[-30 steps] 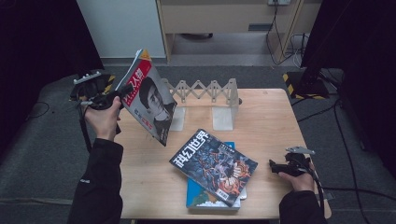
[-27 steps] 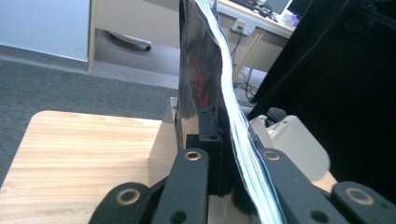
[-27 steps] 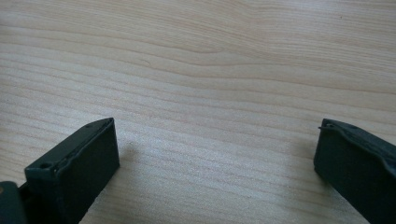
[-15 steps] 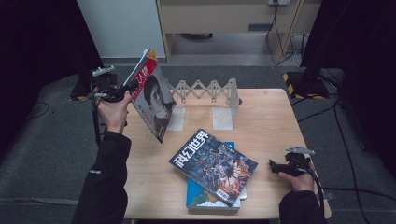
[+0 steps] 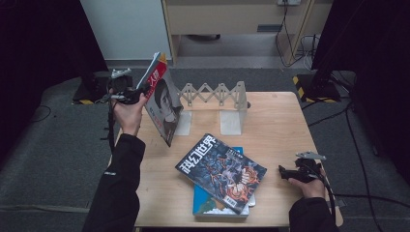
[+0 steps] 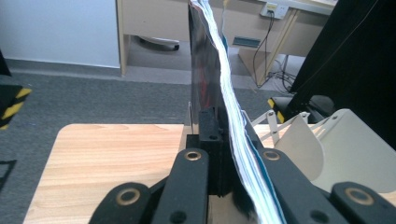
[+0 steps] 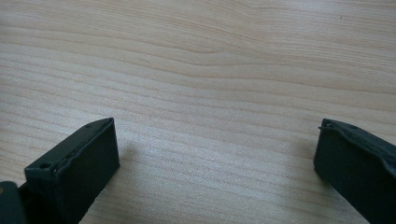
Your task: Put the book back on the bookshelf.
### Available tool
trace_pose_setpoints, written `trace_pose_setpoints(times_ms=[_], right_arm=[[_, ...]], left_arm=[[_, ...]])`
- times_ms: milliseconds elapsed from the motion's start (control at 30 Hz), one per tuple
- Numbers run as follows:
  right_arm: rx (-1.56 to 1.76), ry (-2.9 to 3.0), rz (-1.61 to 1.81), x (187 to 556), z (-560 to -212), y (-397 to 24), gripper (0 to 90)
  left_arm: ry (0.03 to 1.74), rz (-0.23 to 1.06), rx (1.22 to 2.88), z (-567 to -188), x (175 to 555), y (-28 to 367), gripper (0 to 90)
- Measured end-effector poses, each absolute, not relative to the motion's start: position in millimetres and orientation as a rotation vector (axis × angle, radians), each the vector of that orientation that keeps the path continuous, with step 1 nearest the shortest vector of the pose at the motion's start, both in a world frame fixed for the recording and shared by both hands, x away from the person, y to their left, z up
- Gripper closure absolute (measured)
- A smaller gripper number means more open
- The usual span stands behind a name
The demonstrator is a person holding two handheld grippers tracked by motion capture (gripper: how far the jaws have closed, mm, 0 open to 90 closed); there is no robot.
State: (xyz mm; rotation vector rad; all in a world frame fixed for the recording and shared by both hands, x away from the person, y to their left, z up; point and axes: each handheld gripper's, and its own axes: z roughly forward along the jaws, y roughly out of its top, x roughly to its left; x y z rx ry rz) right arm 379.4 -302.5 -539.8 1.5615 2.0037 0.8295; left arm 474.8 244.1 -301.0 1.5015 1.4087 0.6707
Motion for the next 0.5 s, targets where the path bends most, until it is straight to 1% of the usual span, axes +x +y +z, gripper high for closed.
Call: trace_pose_setpoints(times_ms=[200, 333, 400, 500], right_arm=[[1.561, 2.003, 0.829, 379, -540, -303, 0.3], [1.562, 2.003, 0.829, 379, -540, -303, 0.3], [1.56, 2.003, 0.829, 379, -540, -303, 0.3], [1.56, 2.003, 0.829, 379, -540, -303, 0.3]], left_arm=[[1.401, 0.696, 1.501, -303, 477, 240, 86.4], [1.391, 0.739, 1.509, -304, 477, 234, 86.4], [1.382, 0.787, 1.525, -305, 477, 227, 86.4], [1.38, 0.805, 1.535, -306, 478, 223, 86.3]])
